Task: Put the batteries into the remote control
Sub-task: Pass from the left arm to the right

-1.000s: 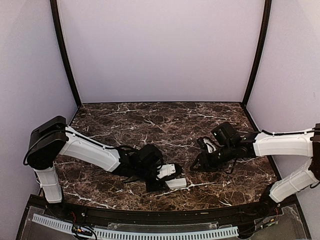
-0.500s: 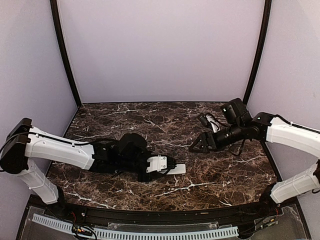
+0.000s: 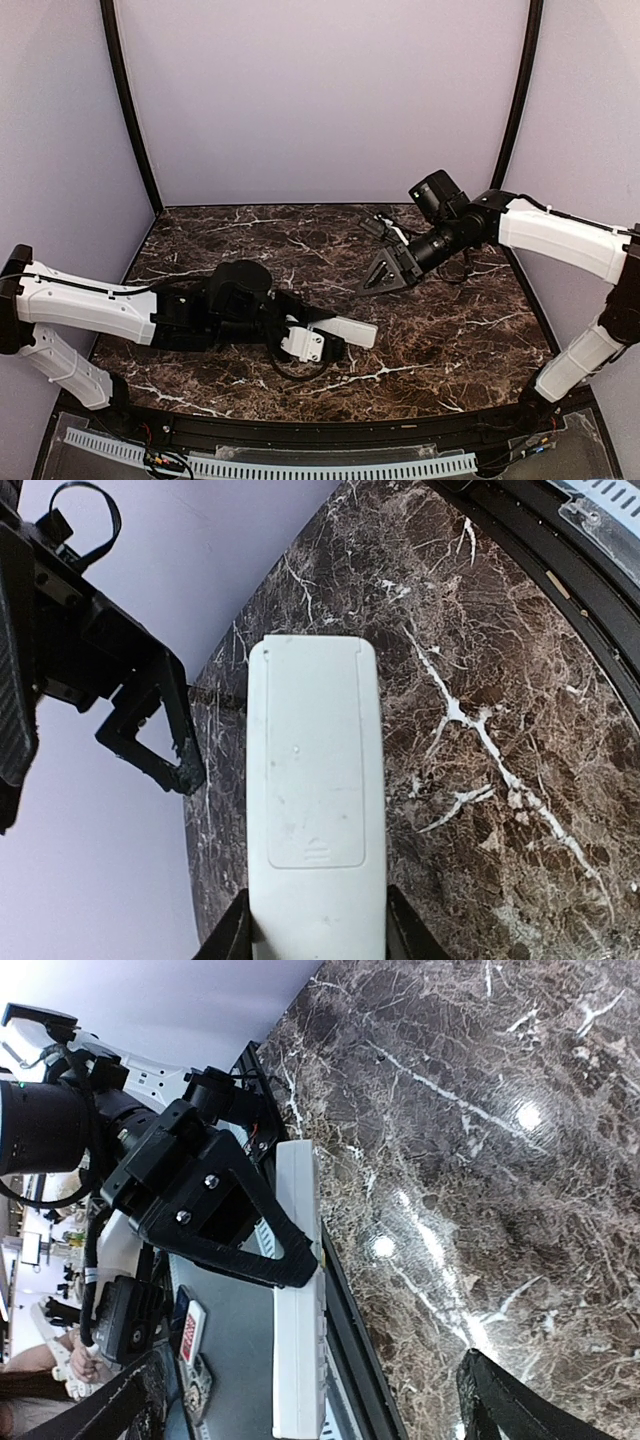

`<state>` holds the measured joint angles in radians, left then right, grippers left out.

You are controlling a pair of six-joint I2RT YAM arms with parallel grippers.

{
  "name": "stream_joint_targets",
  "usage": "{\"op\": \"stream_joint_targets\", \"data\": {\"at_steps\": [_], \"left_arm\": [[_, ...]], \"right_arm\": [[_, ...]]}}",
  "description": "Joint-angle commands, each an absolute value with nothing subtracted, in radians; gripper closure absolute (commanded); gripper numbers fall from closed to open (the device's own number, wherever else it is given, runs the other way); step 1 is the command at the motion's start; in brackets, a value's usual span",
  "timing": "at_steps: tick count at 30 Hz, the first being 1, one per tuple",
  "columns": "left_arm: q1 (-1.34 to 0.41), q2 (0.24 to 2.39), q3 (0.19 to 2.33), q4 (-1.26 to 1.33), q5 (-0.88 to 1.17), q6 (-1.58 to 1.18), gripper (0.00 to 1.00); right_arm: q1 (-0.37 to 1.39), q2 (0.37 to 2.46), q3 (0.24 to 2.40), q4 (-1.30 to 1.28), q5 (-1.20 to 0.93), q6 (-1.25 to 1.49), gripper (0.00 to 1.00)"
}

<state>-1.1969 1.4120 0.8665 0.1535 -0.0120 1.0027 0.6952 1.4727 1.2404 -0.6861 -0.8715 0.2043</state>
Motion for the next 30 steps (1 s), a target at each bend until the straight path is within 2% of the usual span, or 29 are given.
{"op": "stream_joint_targets", "data": {"at_steps": [1,10,18,23,30], "left_arm": [[-1.221,1.344,0.832,0.255,-0.107,1.174,1.0],[-1.228,1.376,0.756,0.649,-0.245,1.469,1.0],[-1.225,1.524,0.747,1.068,-0.247,1.777,1.0],[-1.223,1.604,0.768,1.258,-0.222,1.888,1.0],[-1.223,1.606,0.766,1.296,-0.213,1.908,1.0]], "right_arm": [[0.695,1.511,1.292,-0.782,-0.985,0.202,0.01],[0.7,1.481,1.232,-0.647,-0.991,0.398,0.02],[0.699,1.441,1.25,-0.629,-0.985,0.451,0.08],[0.699,1.419,1.242,-0.629,-0.997,0.457,0.22],[0.699,1.385,1.178,-0.526,-1.054,0.521,0.5]]}}
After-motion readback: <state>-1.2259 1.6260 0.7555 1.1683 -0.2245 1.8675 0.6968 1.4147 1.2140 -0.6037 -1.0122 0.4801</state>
